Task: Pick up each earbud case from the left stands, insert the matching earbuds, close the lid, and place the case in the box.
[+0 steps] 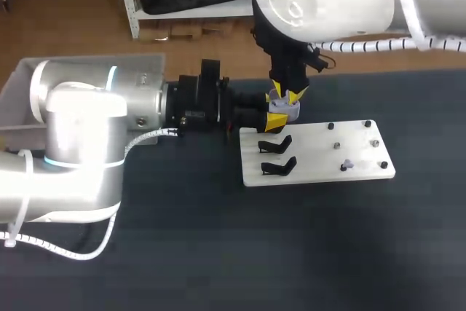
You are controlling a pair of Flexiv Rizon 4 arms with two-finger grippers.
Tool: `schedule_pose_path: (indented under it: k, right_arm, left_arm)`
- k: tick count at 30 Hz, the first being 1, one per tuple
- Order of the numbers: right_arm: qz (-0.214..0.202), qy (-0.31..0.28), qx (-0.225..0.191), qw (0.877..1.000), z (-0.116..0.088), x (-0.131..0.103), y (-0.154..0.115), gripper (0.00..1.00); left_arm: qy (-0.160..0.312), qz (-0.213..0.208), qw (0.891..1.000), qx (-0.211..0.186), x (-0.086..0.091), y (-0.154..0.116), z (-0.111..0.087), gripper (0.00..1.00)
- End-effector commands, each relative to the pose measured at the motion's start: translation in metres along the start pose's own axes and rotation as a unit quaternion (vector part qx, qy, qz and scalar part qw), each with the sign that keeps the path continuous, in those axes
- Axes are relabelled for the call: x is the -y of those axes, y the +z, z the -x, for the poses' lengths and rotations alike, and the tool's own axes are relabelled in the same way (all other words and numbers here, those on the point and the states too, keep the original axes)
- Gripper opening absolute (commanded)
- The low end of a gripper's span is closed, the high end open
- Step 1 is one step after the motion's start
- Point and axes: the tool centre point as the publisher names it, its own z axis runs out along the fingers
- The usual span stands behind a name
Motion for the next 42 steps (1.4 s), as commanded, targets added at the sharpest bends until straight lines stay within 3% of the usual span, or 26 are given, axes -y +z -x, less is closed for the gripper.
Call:
schedule_pose_path:
  k: [1,42]
  right_arm:
    - [0.002,0.001,0.001,1.0,0.0004,0.0014,-0.0001,0.0]
    - [-0.006,0.0,-0.006,1.0,-0.0043,0.0036,0.0063,0.0]
  left_arm:
    - [0.003,0.003,1.0,0.005,0.0013,-0.0001,-0.0017,0.0]
    - [0.003,0.003,1.0,0.005,0.0013,-0.0001,-0.0017,0.0]
